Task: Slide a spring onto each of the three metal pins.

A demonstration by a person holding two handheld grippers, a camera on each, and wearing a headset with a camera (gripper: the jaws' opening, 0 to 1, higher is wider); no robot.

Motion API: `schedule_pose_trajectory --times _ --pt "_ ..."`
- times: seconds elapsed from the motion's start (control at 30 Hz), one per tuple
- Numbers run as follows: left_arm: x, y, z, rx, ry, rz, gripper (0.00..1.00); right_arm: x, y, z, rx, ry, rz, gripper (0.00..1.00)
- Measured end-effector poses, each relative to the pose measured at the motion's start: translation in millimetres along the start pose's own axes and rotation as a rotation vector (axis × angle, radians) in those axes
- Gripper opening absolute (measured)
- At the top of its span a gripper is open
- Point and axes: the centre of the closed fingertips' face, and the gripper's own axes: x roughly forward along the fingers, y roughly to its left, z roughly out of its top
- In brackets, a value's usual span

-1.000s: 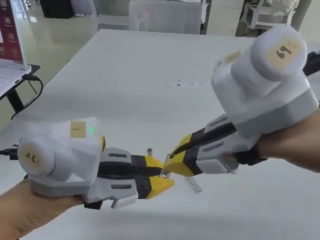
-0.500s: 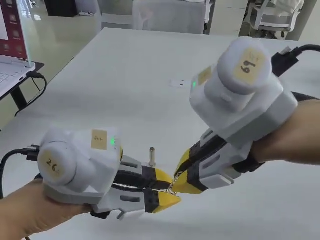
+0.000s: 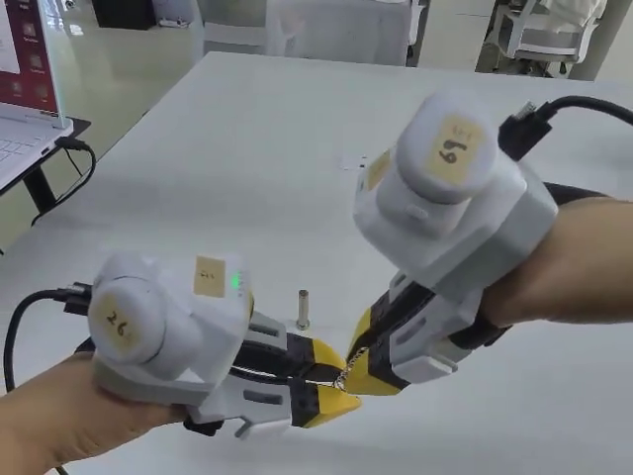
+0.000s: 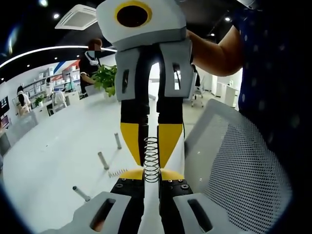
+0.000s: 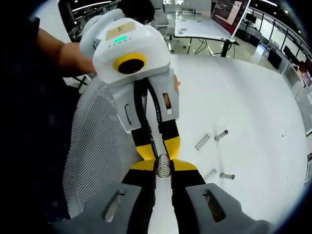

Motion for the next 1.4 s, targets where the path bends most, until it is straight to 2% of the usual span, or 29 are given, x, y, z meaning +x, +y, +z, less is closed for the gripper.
schedule_pose_trajectory --times 0.53,0.67,0.73,1.0,1.2,1.4 --pt "2.1 0.1 -0.9 -0.023 -0.018 -0.006 0.03 2.8 -1.1 -5.0 0.000 0.035 0.002 0.08" --pt "1.7 3.2 0.1 -0.033 -0.027 0.003 0.12 1.2 -2.1 -6.9 -0.002 0.043 -0.001 0.08" --pt "1.3 3.4 -1.3 -0.037 -0.024 0.003 0.12 -0.4 -3.6 -7.7 0.001 0.044 -0.005 0.08" --pt "-7.8 8.5 -5.8 -0.074 -0.017 0.012 0.20 -9.5 -12.6 -13.8 0.018 0.048 -0.032 0.08" --pt "-18.4 15.3 -14.6 -0.097 0.002 0.043 0.30 -15.0 -18.6 -13.7 0.036 0.037 -0.049 0.08" --pt "-29.4 23.2 -22.6 -0.126 0.000 0.093 0.42 -17.8 -27.0 -10.9 0.050 0.021 -0.064 0.08"
